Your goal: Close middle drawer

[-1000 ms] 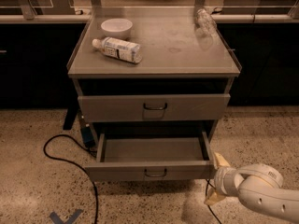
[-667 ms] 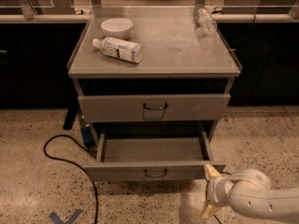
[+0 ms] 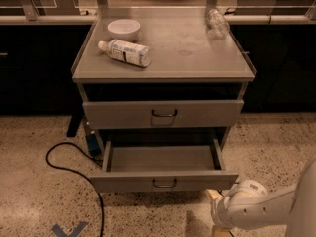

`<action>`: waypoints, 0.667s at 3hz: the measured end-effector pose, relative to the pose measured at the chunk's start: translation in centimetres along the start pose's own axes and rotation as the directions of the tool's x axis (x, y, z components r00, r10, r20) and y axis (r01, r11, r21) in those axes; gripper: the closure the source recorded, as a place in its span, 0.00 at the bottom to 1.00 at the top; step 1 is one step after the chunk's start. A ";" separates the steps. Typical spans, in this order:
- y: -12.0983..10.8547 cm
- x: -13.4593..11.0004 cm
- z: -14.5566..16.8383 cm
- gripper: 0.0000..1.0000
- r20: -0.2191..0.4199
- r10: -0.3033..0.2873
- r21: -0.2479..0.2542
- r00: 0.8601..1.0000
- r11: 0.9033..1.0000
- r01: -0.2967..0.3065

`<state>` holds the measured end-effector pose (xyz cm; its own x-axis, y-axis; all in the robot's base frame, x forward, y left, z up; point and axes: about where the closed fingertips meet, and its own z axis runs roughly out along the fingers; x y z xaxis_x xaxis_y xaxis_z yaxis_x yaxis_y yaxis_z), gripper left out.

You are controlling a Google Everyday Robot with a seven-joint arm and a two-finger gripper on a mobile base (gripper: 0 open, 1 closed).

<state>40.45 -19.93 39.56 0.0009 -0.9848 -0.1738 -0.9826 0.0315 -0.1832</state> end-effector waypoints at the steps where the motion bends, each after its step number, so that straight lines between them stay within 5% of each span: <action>1: -0.8 0.4 0.4 0.00 0.030 0.032 0.031 0.999 0.999 -0.033; 2: -4.0 -0.2 3.8 0.00 0.109 0.094 0.074 0.990 0.992 -0.102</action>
Offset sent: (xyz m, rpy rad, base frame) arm 0.1551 -0.0316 -0.0611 0.3195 -0.0573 -0.1941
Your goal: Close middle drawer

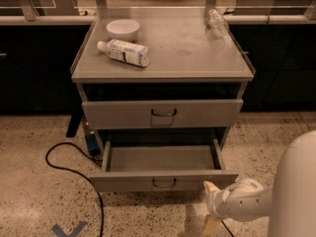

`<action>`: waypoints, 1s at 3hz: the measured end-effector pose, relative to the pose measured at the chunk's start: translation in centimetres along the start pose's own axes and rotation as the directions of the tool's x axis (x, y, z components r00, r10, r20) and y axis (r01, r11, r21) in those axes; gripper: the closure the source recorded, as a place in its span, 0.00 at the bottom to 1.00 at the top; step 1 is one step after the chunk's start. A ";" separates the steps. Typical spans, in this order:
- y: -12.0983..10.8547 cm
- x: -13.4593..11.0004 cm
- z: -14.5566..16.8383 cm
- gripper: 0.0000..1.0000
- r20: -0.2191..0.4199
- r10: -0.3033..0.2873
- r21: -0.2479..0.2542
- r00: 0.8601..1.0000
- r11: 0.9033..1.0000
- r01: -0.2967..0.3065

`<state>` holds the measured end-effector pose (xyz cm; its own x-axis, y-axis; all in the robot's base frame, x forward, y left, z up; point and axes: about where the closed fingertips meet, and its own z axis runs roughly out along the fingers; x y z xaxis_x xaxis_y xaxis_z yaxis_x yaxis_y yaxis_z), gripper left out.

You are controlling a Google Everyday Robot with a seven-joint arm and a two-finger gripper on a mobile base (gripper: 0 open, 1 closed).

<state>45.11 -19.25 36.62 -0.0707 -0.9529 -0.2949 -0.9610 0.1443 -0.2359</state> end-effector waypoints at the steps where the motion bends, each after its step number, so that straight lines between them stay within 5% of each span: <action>1: -1.6 -1.4 5.2 0.00 0.055 0.087 -0.002 0.995 0.996 -0.087; 2: -0.1 -1.1 8.2 0.00 0.064 0.201 -0.050 0.977 0.979 -0.198; 3: -5.1 0.5 8.9 0.00 0.092 0.286 -0.052 0.954 0.958 -0.283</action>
Offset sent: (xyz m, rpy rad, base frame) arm 0.2427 -0.0607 -0.0793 0.3018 0.1086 -0.2912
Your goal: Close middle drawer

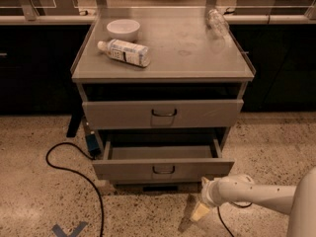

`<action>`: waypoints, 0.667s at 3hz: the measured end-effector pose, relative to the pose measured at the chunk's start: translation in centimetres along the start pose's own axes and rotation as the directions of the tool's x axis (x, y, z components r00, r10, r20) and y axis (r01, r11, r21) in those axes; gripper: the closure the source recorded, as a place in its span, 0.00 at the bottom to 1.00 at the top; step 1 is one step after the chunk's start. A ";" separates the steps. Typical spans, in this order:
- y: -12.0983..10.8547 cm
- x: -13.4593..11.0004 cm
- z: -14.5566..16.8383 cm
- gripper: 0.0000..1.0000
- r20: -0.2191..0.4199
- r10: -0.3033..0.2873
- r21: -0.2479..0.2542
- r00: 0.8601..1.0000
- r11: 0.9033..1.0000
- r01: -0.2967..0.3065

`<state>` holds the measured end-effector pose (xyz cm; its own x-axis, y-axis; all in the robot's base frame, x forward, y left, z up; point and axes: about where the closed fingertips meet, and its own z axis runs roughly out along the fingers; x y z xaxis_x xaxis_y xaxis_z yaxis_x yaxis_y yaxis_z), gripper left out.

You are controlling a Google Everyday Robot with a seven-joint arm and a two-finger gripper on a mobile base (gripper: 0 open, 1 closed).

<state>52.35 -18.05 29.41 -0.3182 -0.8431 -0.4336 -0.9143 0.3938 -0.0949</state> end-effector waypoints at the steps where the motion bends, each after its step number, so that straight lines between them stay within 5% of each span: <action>1: 0.0 0.0 0.0 0.00 0.000 0.000 0.000 1.000 1.000 0.000; 2: -0.5 -0.2 0.1 0.00 0.009 0.006 0.015 1.000 1.000 -0.006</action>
Offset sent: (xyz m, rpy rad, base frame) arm 0.0128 -0.0015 0.0046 0.0098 -0.0356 -0.0289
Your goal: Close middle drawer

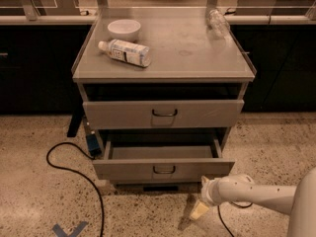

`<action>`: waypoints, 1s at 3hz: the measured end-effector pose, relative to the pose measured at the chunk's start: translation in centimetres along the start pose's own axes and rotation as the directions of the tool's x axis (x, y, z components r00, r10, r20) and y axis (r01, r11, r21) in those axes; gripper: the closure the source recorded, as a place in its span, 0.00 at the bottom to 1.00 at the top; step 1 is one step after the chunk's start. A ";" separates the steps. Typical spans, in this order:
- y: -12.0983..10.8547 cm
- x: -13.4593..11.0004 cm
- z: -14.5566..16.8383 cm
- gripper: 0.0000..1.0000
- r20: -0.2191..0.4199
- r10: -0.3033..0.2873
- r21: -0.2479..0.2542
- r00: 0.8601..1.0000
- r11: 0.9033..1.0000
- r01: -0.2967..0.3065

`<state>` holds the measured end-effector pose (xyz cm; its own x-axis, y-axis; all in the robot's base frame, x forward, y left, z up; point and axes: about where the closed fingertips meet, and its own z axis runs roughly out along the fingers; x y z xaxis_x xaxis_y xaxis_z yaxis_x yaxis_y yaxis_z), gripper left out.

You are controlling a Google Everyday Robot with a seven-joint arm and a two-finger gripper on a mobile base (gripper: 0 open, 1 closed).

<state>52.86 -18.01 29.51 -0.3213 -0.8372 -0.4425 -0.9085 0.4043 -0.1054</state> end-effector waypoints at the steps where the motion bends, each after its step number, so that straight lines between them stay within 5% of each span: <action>1: -2.4 -1.5 -1.0 0.00 0.006 -0.014 0.061 1.000 0.998 0.014; 3: -9.4 -9.5 -1.7 0.00 0.092 -0.036 0.187 0.995 0.982 0.018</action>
Offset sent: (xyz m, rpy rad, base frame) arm 0.1345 0.0294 0.0918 0.0030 -0.2751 -0.1061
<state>63.96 -14.45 36.26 -0.2622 -0.8139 -0.5185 -0.8483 0.4505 -0.2782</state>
